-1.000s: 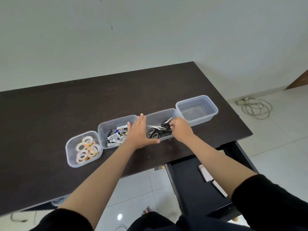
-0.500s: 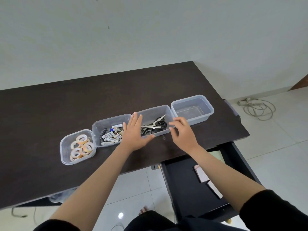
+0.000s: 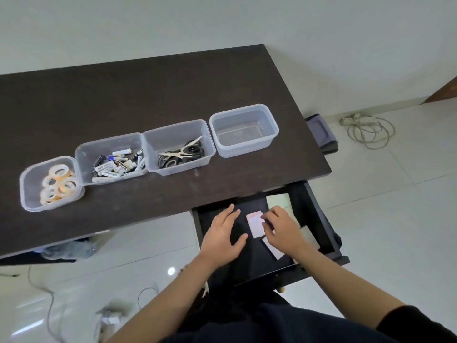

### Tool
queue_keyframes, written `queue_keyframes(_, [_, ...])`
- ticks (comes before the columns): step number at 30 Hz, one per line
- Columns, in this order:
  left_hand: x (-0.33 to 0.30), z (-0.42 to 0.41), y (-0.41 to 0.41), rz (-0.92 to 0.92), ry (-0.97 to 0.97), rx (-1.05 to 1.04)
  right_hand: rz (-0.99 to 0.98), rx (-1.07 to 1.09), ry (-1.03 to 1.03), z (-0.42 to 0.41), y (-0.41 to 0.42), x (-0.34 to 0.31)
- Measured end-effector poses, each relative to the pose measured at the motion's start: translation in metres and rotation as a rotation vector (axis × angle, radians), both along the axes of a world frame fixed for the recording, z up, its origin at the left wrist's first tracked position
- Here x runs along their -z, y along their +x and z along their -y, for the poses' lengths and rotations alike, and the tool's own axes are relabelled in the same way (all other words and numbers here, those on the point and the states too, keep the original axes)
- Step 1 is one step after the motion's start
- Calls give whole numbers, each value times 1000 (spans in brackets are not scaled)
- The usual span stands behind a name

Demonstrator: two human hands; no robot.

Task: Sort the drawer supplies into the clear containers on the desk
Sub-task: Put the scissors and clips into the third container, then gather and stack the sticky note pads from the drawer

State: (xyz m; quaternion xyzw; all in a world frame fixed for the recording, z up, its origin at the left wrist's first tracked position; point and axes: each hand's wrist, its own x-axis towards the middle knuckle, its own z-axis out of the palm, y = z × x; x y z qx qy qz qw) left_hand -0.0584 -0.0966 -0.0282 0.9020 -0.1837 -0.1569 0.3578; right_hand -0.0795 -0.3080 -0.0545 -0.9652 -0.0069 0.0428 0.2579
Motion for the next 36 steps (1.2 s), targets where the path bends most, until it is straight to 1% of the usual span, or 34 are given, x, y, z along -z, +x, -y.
queue_keyframes(4, [23,30,-16,-133,40,-22,-238,59,-102,39,-22,12])
queue_keyframes(6, [35,45,-20,-197,68,-40,-319,90,-121,54,-27,16])
queue_keyframes(10, [56,72,-17,-292,168,-67,-402,130,-94,73,-28,28])
queue_keyframes(14, [72,91,-12,-386,316,-29,-473,194,-62,78,-20,44])
queue_keyframes(16, [78,95,-13,-437,349,-38,-508,229,-29,77,-16,51])
queue_keyframes(20, [82,98,-17,-471,353,-90,-481,326,66,75,-10,59])
queue_keyframes(26, [80,95,-17,-531,332,-115,-382,454,86,69,7,63])
queue_keyframes(28, [79,95,-15,-564,340,-101,-369,486,63,66,16,64])
queue_keyframes(32, [76,94,-10,-626,394,-22,-387,529,-27,55,31,63])
queue_keyframes(36, [76,91,-11,-647,407,3,-471,644,2,47,44,62])
